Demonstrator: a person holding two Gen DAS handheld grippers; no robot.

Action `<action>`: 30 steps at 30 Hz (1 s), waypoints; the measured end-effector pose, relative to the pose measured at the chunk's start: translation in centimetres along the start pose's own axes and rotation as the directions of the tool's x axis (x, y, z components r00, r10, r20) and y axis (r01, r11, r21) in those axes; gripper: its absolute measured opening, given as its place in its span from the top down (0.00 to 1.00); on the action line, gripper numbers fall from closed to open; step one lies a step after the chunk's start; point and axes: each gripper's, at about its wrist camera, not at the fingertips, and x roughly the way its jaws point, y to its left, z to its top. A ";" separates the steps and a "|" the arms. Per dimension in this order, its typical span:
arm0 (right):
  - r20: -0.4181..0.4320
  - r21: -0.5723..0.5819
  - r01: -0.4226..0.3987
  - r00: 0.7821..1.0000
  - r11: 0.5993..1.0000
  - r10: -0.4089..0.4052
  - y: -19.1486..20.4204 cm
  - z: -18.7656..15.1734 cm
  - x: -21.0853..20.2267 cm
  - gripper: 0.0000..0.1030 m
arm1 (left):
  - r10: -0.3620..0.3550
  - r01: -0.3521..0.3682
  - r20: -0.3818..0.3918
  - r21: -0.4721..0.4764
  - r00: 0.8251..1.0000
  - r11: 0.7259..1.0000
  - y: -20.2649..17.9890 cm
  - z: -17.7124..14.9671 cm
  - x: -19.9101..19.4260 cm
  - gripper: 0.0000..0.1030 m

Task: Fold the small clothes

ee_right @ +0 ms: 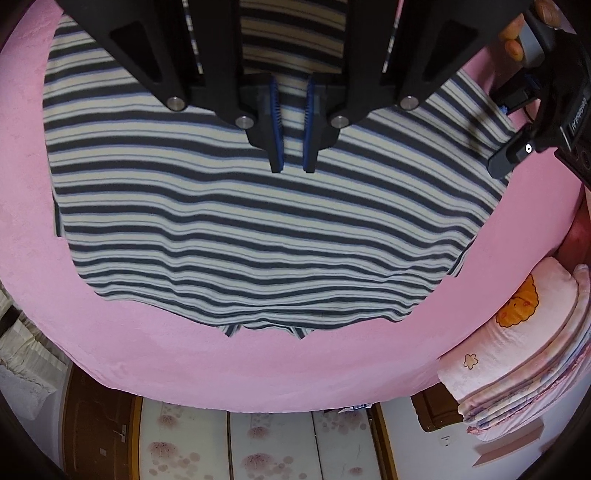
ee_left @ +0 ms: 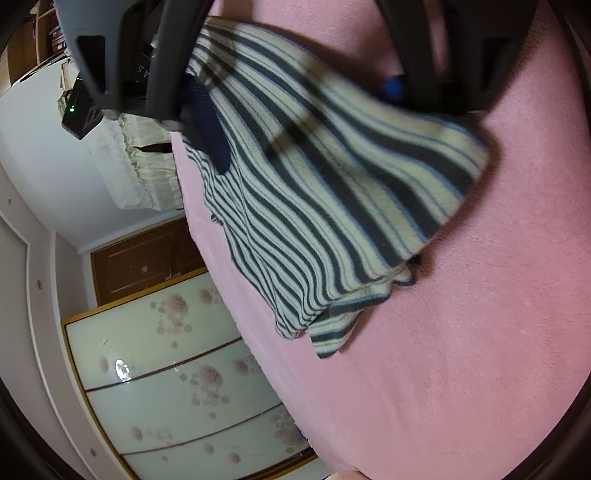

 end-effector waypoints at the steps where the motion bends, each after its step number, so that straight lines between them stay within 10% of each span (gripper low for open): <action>1: 0.001 0.003 -0.003 1.000 1.000 0.003 0.0 0.0 -0.1 0.90 | -0.010 0.009 -0.014 -0.012 1.000 1.000 0.4 0.0 0.1 0.79; 7: 0.010 0.010 -0.013 1.000 1.000 0.013 -0.4 0.0 -0.5 0.90 | -0.037 0.036 -0.008 -0.030 0.999 0.999 1.0 -0.1 -0.6 0.87; 10: 0.009 0.011 -0.015 1.000 1.000 0.015 -0.5 0.0 -0.6 0.90 | -0.007 0.005 -0.035 -0.051 0.999 0.999 1.2 0.1 0.3 0.49; 13: 0.011 0.012 -0.019 1.000 1.000 0.019 -0.5 -0.1 -0.8 0.90 | -0.040 0.039 -0.020 -0.073 0.999 0.997 0.9 0.4 0.6 0.33; 19: 0.016 0.009 -0.013 1.000 1.000 0.013 -0.5 0.4 -0.8 0.90 | 0.000 0.000 -0.001 -0.044 1.000 0.999 -0.4 1.4 2.4 0.28; 21: 0.021 0.006 -0.015 1.000 1.000 0.015 -0.5 0.6 -0.8 0.90 | -0.010 0.010 0.011 -0.059 1.000 0.998 -0.5 1.8 2.8 0.35; 24: 0.022 -0.001 -0.015 1.000 1.000 0.015 -0.2 1.1 -0.5 0.90 | 0.003 -0.003 -0.005 -0.056 1.000 0.998 -0.6 2.6 3.5 0.87; 30: -0.005 0.010 -0.039 0.999 0.999 0.039 0.3 1.4 1.3 0.90 | 0.155 -0.158 0.037 0.125 0.987 0.979 -3.6 2.5 3.4 0.91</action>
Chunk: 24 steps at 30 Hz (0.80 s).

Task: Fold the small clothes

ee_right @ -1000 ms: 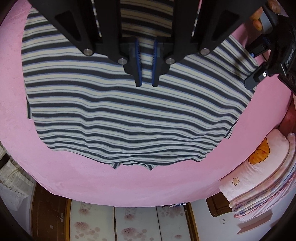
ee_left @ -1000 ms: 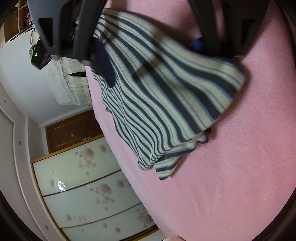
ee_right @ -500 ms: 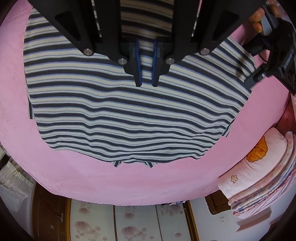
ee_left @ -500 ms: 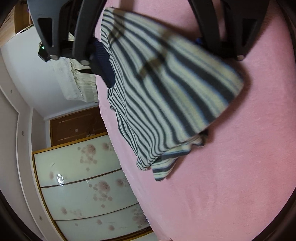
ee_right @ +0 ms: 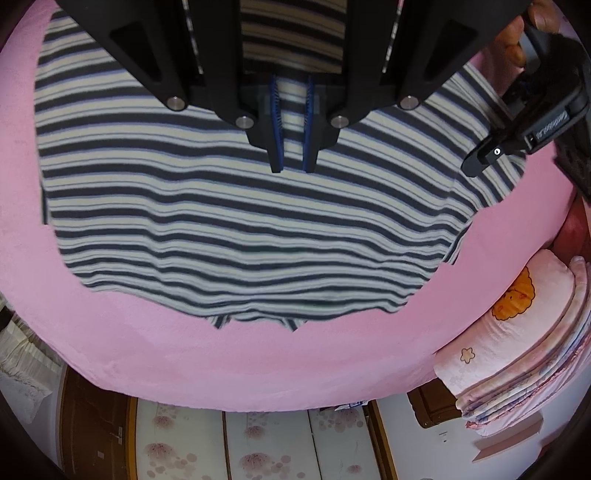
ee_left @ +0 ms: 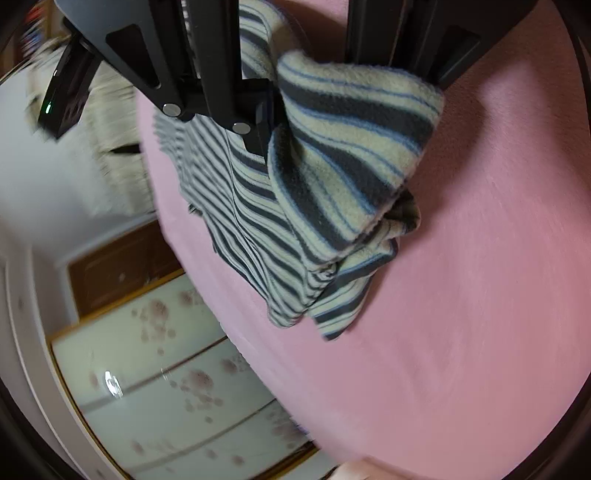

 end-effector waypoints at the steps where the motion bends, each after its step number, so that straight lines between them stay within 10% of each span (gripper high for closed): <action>1: -0.014 -0.004 -0.002 1.000 1.000 0.002 0.1 -0.1 0.6 0.90 | 0.019 -0.019 0.010 0.033 1.000 0.999 -0.8 0.1 -0.2 0.91; 14: -0.042 0.049 -0.076 0.996 0.996 0.078 -1.8 -1.2 2.3 0.90 | 0.042 -0.080 0.094 0.444 0.995 0.892 -16.3 0.9 -0.1 0.91; 24: 0.042 0.241 0.051 0.997 0.969 -0.063 -15.2 -5.8 -8.0 0.90 | -0.018 0.125 -0.148 0.752 0.989 0.648 -27.8 -9.7 4.8 0.91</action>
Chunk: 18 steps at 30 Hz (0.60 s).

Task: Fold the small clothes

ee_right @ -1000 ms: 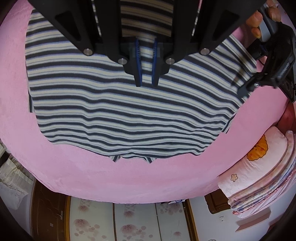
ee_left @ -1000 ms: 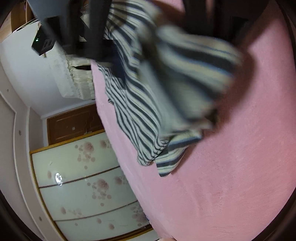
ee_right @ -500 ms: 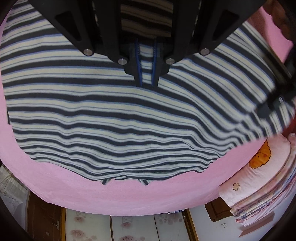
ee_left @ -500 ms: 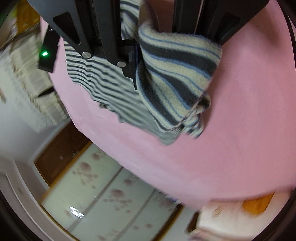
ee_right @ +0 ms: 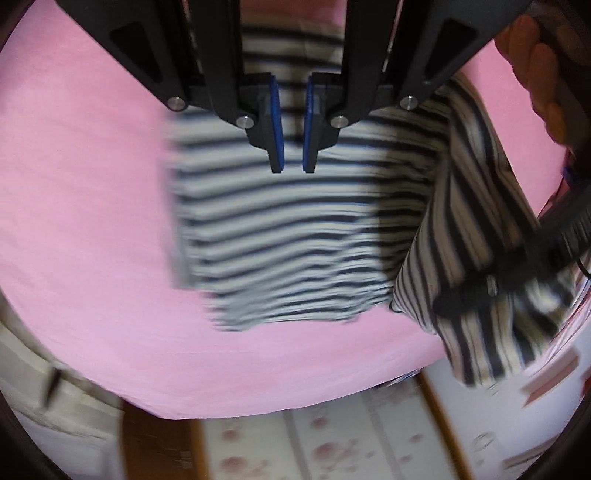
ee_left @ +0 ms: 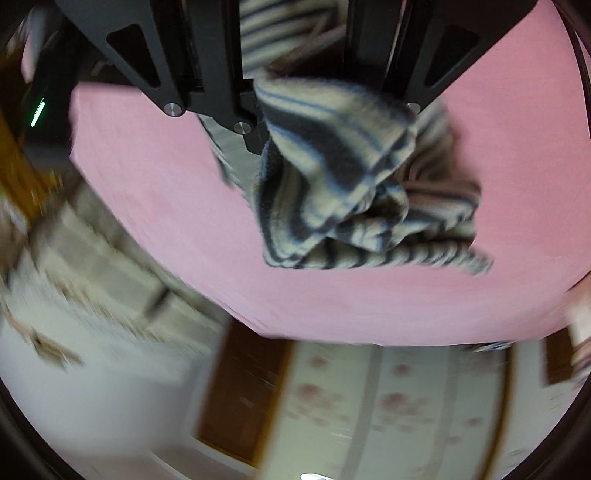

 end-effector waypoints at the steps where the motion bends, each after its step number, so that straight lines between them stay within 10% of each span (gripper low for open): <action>1: 0.003 0.028 0.015 1.000 1.000 -0.015 -1.7 -0.4 -0.6 0.90 | -0.023 0.025 -0.037 0.042 0.999 0.999 -1.4 -0.9 0.7 0.91; 6: -0.013 0.130 0.051 0.999 0.990 -0.050 -7.9 -2.8 -2.4 0.90 | 0.005 0.058 -0.268 0.227 0.963 0.972 -5.5 -5.9 4.6 0.82; 11: -0.032 0.164 0.027 0.999 0.986 -0.022 -9.9 -4.5 -2.7 0.90 | -0.046 0.088 -0.234 0.173 0.971 0.981 -5.0 -6.7 1.5 0.51; 18: -0.004 0.155 -0.051 0.999 0.987 0.052 -8.5 -4.4 -3.8 0.90 | 0.025 -0.014 -0.118 0.089 0.993 0.996 -1.9 -7.3 -4.9 0.44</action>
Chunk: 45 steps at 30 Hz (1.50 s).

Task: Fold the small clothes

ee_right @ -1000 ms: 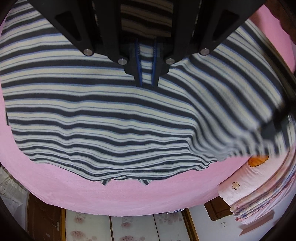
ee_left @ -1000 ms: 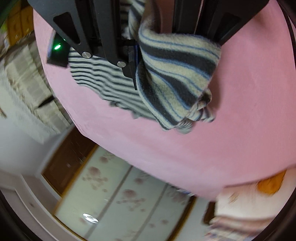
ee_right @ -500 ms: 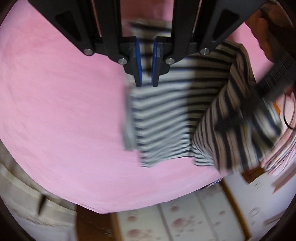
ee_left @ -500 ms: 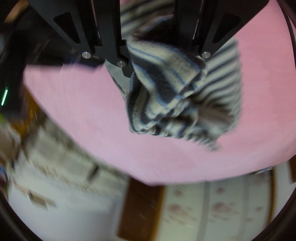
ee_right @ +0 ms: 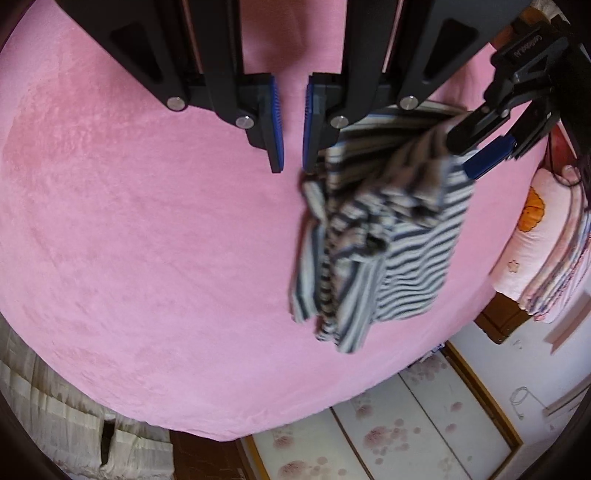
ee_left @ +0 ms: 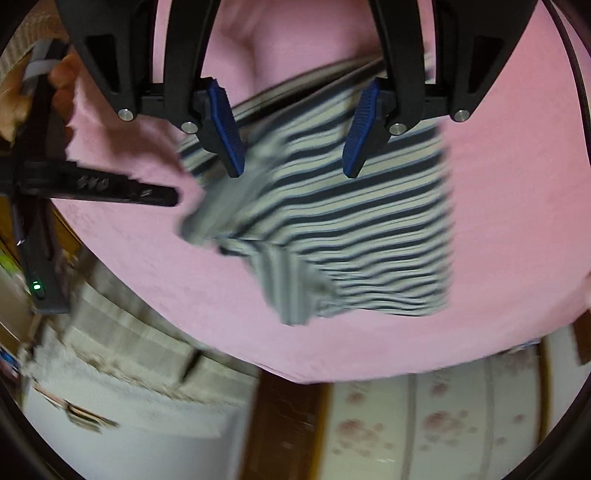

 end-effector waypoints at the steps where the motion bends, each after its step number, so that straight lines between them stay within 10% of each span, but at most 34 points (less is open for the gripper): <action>1: 0.002 0.002 -0.012 1.000 1.000 0.012 0.4 0.4 -0.3 0.90 | 0.037 -0.037 0.008 -0.026 0.999 0.999 0.8 -0.5 -0.5 0.38; 5: -0.001 0.014 -0.049 0.999 0.999 0.049 1.4 0.8 -1.0 0.87 | 0.107 -0.116 -0.058 -0.170 0.993 0.979 4.8 -3.5 -1.7 0.34; 12: -0.018 -0.001 -0.065 0.998 0.998 0.065 2.6 0.7 -2.0 0.70 | -0.022 -0.024 -0.090 -0.475 0.996 0.879 10.3 -7.8 -1.8 0.34; 30: -0.092 0.013 -0.071 0.993 0.997 0.072 3.7 -0.5 -0.4 0.67 | -0.216 0.155 -0.021 -0.630 0.976 0.761 9.9 -6.4 0.7 0.31; 32: -0.097 0.009 -0.058 0.994 0.998 0.059 3.7 -0.4 -0.1 0.67 | -0.211 0.149 -0.022 -0.638 0.977 0.756 9.9 -6.0 1.2 0.37; 36: -0.108 0.026 -0.052 0.993 0.998 0.055 3.3 -0.5 0.6 0.67 | -0.190 0.114 -0.059 -0.614 0.980 0.781 9.5 -5.3 1.6 0.80; 45: -0.085 0.068 -0.123 0.988 0.990 0.128 3.1 -0.8 0.6 0.92 | -0.197 0.125 -0.035 -0.663 0.980 0.739 10.8 -5.6 0.7 0.89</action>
